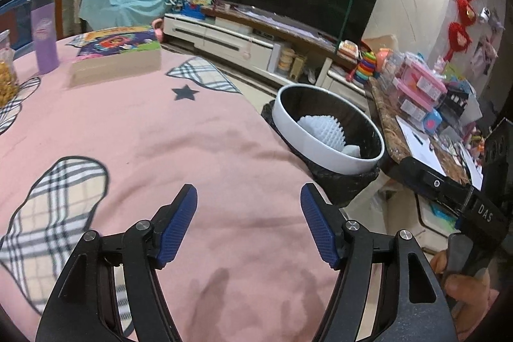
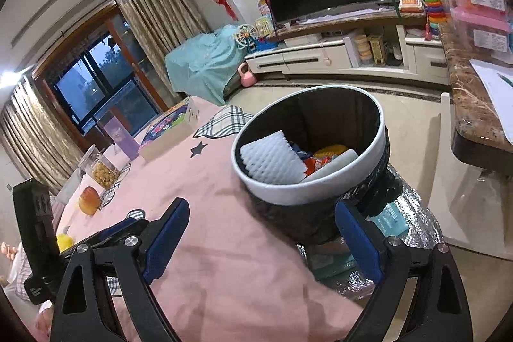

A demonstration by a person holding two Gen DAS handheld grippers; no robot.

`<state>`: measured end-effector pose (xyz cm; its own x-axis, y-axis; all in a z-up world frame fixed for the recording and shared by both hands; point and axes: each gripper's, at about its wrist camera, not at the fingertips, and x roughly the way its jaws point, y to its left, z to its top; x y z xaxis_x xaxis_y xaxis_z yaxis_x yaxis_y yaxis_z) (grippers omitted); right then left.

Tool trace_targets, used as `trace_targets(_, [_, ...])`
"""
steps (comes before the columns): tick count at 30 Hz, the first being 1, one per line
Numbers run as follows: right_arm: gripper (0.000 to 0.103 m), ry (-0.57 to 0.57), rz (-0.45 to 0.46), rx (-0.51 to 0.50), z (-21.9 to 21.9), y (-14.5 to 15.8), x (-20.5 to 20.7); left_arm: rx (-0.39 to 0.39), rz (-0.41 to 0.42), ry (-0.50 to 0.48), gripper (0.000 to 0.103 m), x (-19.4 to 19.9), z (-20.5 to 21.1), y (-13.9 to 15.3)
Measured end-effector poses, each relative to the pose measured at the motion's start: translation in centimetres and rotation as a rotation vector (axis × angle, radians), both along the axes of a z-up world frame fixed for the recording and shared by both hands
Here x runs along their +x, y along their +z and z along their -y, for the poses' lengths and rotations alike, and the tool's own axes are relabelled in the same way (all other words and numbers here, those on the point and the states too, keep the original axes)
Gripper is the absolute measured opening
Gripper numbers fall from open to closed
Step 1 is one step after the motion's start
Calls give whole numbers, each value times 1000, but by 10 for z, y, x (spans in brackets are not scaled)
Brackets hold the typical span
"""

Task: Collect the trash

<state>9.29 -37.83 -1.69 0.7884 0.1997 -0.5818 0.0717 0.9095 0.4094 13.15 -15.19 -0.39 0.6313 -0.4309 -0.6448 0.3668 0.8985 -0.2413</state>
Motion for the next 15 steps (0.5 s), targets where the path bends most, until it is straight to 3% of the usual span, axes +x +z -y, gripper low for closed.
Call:
trace_targets(6, [97, -27, 52, -44, -16, 17, -18, -2, 101, 45, 79, -26, -15, 18])
trace_targets(9, [99, -35, 90, -80, -22, 31, -26, -13, 171, 83, 89, -39, -26, 29])
trace_targets(12, [102, -71, 177, -141, -29, 51, -39, -16, 253, 134, 101, -55, -33, 38])
trace_targets(15, [103, -119, 260, -205, -40, 59, -54, 29, 323, 191, 103, -68, -35, 38])
